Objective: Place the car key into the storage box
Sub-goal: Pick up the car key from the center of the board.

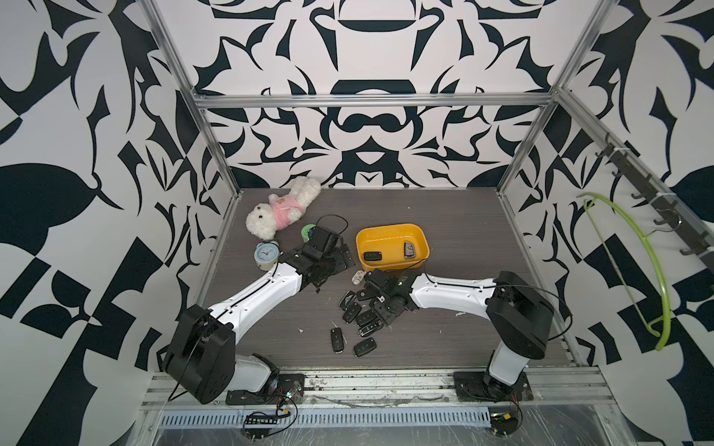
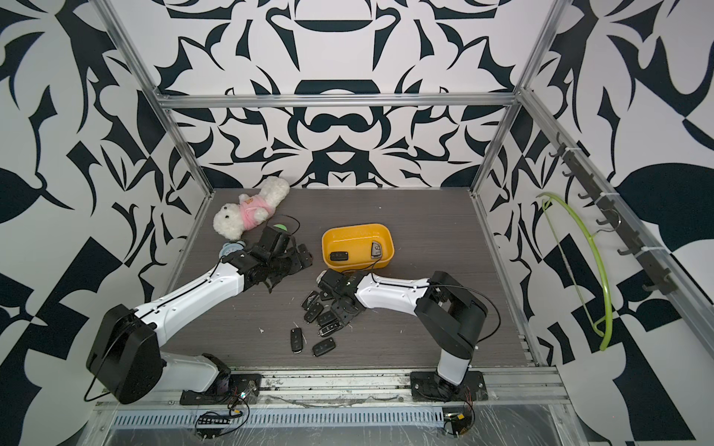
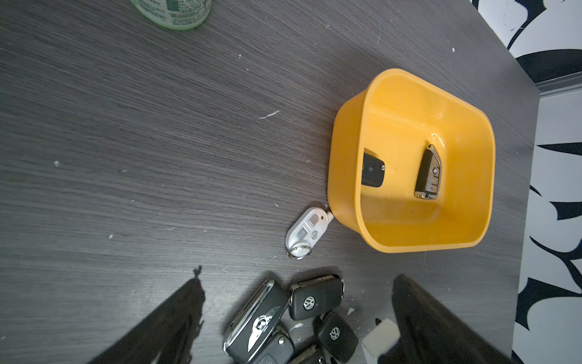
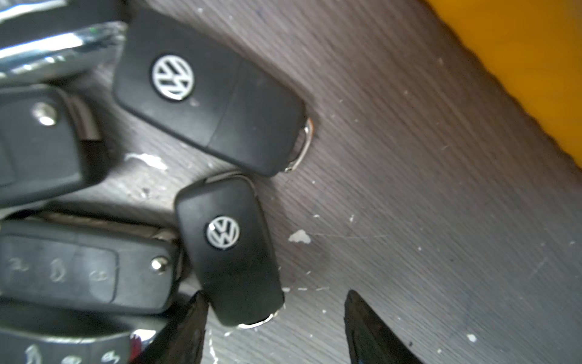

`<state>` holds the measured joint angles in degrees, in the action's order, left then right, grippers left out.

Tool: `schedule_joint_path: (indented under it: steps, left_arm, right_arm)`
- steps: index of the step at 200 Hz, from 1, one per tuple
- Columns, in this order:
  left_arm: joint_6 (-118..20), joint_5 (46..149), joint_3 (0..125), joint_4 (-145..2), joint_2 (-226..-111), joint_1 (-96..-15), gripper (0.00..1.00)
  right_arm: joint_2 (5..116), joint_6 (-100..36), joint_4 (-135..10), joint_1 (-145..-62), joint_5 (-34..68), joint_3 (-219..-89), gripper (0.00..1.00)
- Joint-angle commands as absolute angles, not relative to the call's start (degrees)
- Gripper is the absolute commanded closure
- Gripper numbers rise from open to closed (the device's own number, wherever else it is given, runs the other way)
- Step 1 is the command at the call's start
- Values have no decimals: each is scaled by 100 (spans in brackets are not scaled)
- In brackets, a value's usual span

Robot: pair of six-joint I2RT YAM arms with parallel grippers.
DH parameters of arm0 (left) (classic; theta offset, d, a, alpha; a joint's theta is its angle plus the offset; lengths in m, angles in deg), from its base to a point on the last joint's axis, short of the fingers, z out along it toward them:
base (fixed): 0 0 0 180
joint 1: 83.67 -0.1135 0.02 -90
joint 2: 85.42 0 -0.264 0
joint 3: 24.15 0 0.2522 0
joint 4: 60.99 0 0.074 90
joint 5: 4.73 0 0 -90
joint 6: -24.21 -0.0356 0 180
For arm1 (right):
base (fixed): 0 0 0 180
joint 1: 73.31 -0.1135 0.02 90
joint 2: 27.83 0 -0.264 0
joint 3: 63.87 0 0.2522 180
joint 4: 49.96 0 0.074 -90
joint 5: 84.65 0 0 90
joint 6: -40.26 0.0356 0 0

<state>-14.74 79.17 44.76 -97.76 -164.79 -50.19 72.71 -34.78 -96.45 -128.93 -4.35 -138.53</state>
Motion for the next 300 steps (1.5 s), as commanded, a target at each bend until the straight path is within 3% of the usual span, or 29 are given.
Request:
schedule_joint_path:
  steps: [1,163,227,300]
  left_arm:
    - [-1451,8009,4500,-9729,-16556,-5041,1]
    - [-1367,8048,4461,-9708,-16582,-5048,1]
    - [-1377,8009,4459,-9729,-16557,-5056,1]
    - [-1375,8017,4484,-9739,-16514,-5068,1]
  right_arm:
    - [7271,-3535,-9646,-12920,-687,-14082,30]
    - [7865,-3389,-9350,-12932,-141,-14354,36]
    - [7929,-3287,-9472,-12930,-219,-14300,50]
    - [7953,-3210,-9595,-12931,-241,-14160,73]
